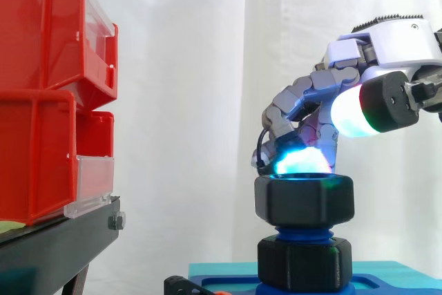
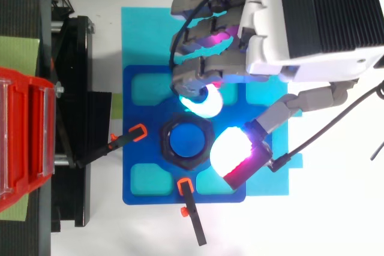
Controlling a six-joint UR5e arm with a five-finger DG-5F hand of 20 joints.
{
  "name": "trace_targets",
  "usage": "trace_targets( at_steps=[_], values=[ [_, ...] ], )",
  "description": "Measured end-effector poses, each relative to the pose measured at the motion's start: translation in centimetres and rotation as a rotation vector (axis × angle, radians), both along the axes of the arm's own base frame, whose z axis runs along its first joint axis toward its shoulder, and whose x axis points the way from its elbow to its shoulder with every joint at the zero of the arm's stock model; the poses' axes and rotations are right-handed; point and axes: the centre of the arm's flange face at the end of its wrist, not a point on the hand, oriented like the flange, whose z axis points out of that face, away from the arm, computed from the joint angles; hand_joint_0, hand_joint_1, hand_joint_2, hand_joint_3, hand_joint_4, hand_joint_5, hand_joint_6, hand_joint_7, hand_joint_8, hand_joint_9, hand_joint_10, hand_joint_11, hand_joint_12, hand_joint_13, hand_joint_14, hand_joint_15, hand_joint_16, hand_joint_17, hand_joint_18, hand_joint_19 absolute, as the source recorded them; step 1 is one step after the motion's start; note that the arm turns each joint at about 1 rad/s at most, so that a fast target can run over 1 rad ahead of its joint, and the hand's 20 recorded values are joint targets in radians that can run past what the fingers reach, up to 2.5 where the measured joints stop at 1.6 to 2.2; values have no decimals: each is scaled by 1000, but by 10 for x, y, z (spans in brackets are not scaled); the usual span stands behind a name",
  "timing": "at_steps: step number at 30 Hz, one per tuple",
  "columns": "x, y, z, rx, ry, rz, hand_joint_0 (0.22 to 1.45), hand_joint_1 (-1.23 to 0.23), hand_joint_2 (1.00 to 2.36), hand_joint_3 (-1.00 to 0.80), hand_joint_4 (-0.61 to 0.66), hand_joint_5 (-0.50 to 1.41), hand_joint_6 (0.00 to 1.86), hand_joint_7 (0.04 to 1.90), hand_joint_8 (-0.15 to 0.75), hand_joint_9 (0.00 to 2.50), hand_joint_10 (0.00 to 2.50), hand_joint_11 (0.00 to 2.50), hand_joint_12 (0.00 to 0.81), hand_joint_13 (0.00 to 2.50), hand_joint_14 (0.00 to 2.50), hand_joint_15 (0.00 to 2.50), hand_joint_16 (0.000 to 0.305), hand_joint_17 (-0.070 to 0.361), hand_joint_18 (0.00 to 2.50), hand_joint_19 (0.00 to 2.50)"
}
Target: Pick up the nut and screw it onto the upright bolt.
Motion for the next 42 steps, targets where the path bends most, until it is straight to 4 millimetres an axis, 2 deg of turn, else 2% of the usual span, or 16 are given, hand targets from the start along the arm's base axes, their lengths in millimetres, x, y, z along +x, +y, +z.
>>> trace_targets(
  at_steps=[5, 9, 12, 14, 18, 20, 22, 24, 27, 30, 34, 38, 42],
  values=[
    [-3, -8, 1, 1, 11, 1, 545, -439, 1000, -500, -122, 120, 502, 1542, 220, 1400, 0, 0, 175, 880, 0, 0, 12, 27, 600, 0],
    [-6, -15, -1, -1, 33, -6, 541, -426, 1000, -500, -99, 115, 501, 1534, 218, 1412, 1, 0, 175, 899, 1, 0, 12, 27, 617, 0],
    [-8, -21, 1, -4, 44, -10, 524, -379, 1000, -500, 65, 51, 502, 1344, 246, 1324, 0, 13, 212, 843, 0, 0, 19, 43, 499, 0],
    [-8, -24, 6, -7, 46, -10, 509, -368, 1000, -500, 138, -6, 504, 1074, 218, 1232, 0, 0, 219, 780, 0, 1, 23, 51, 466, 0],
    [-5, -31, 24, -13, 30, -2, 485, -346, 1000, -500, 183, -58, 503, 887, 219, 1105, 0, 0, 238, 683, 0, 0, 30, 67, 388, 0],
    [-4, -34, 37, -15, 19, 8, 474, -332, 1000, -500, 189, -91, 503, 830, 234, 1024, 0, 0, 261, 639, 0, 0, 33, 75, 357, 0],
    [-3, -38, 56, -17, 10, 22, 458, -306, 1000, -500, 93, -164, 502, 733, 225, 681, 0, 0, 292, 441, 0, 0, 38, 84, 140, 0],
    [-3, -41, 72, -23, 7, 29, 447, -272, 1000, -500, 44, -208, 501, 662, 211, 444, 0, 0, 316, 263, 0, 0, 40, 90, 0, 0],
    [-7, -43, 86, -41, 26, 31, 440, -241, 1000, -500, 12, -242, 501, 611, 194, 256, 0, 0, 325, 123, 0, 0, 42, 93, 0, 0],
    [-10, -41, 81, -59, 61, 29, 437, -216, 1000, -500, 18, -239, 501, 592, 195, 219, 0, 0, 331, 74, 0, 0, 43, 96, 0, 0],
    [-11, -34, 55, -64, 91, 10, 437, -164, 1000, -500, 30, -236, 501, 601, 194, 172, 0, 0, 337, 14, 0, 0, 44, 100, 0, 0],
    [-6, -25, 36, -53, 63, -2, 437, -153, 1000, -500, 31, -236, 501, 596, 196, 161, 0, 0, 339, 11, 0, 0, 45, 100, 0, 0],
    [1, -13, 28, -19, 8, 0, 438, -150, 1000, -500, 34, -235, 501, 598, 197, 163, 0, 0, 339, 17, 0, 0, 45, 101, 0, 0]
  ],
)
